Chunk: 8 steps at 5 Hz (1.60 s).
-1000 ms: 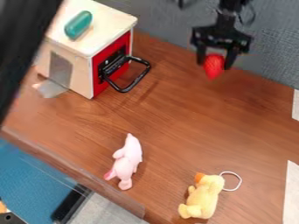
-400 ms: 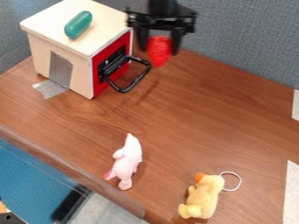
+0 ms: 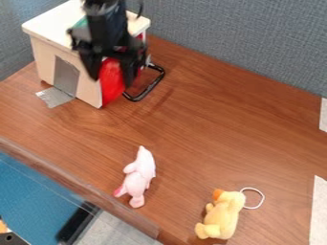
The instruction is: Move the red strawberry to the right side of the stairs
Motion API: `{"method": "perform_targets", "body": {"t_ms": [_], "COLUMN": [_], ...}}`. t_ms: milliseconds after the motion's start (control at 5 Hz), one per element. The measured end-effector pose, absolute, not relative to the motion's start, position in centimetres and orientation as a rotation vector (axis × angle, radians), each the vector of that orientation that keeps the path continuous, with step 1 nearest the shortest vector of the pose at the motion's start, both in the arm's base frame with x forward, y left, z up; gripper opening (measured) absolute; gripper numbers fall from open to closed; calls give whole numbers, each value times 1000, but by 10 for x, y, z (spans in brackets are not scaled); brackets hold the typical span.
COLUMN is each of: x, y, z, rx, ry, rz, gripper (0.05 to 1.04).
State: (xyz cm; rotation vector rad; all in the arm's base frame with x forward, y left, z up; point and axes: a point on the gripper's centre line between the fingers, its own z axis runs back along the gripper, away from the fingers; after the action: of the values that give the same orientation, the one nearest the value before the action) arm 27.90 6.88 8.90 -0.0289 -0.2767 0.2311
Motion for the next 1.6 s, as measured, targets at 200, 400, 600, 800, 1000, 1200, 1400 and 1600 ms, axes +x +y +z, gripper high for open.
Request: {"method": "perform_targets", "body": {"t_ms": [200,400,600,800,1000,1200,1400,1600], "x": [265,261,258,254,252,246,241,240], "y": [88,112,121,126,130,134,136,132], "z": [72,46,31,20,19,18,21,46], "rx": [-8,8,40,43,57,47,30,15], "ry": [-287,-251,-198,-158,-149,-142,-143,-185], "rz": [228,252,244,251,251,247,255,217], "gripper": [753,754,754,753,817,1011,1007,1001]}}
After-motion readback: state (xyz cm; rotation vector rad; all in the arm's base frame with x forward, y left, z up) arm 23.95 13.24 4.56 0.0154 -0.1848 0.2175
